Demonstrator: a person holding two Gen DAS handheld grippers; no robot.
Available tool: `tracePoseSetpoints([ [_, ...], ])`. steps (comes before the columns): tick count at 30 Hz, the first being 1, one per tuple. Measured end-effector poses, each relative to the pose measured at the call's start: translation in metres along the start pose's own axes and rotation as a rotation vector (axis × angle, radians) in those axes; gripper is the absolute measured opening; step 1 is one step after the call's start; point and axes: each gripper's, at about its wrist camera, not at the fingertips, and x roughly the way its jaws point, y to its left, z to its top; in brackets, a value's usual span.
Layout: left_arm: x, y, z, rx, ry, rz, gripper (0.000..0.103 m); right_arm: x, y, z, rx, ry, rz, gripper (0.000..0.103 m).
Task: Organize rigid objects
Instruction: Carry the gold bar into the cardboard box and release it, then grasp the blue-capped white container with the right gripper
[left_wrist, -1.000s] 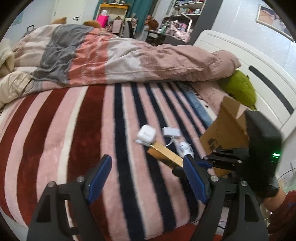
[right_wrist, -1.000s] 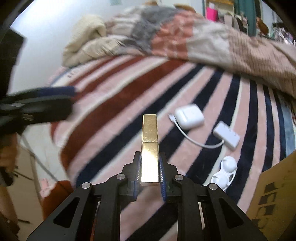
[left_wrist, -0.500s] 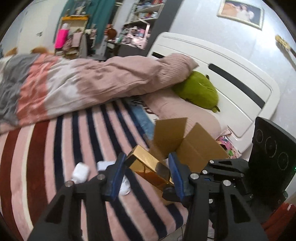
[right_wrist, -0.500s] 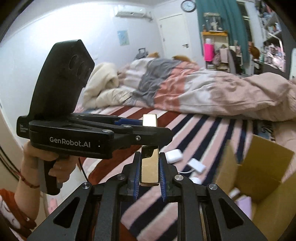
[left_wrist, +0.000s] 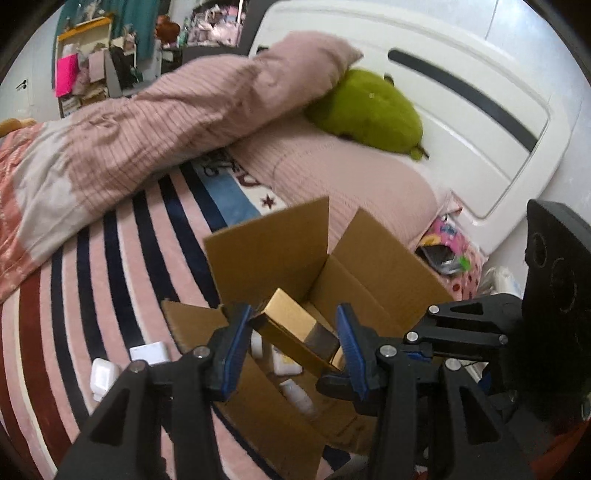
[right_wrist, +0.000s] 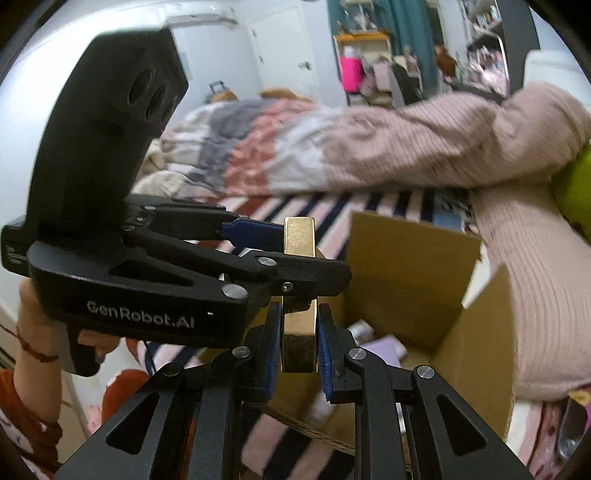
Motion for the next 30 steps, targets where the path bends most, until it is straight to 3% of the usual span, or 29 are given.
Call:
tracePoseSetpoints([
  [2, 0.005, -0.002, 0.001, 0.007, 0.014, 0.012, 0.048, 0.006, -0.004, -0.003, 0.014, 0.037, -0.013, 0.014],
  [5, -0.004, 0.002, -0.002, 0.001, -0.018, 0.042, 0.073, 0.009, -0.008, -0.008, 0.031, 0.063, -0.034, 0.016],
  [8, -0.034, 0.015, -0.011, -0.021, -0.084, 0.08, 0.075, 0.008, -0.008, -0.008, 0.036, 0.047, -0.037, 0.026],
  [11, -0.063, 0.033, -0.024, -0.054, -0.143, 0.126, 0.076, -0.002, 0.007, -0.003, 0.018, -0.004, 0.014, 0.026],
  [16, -0.118, 0.074, -0.062, -0.122, -0.23, 0.276, 0.077, -0.008, 0.062, 0.008, -0.109, -0.066, 0.108, 0.028],
  [21, -0.149, 0.115, -0.113, -0.191, -0.255, 0.38, 0.078, 0.024, 0.125, 0.009, -0.213, -0.02, 0.181, 0.032],
  [26, -0.151, 0.149, -0.166, -0.247, -0.241, 0.402, 0.079, 0.086, 0.156, -0.013, -0.217, 0.086, 0.166, 0.034],
  [30, -0.141, 0.163, -0.187, -0.269, -0.22, 0.394, 0.079, 0.14, 0.146, -0.036, -0.139, 0.144, -0.017, 0.048],
])
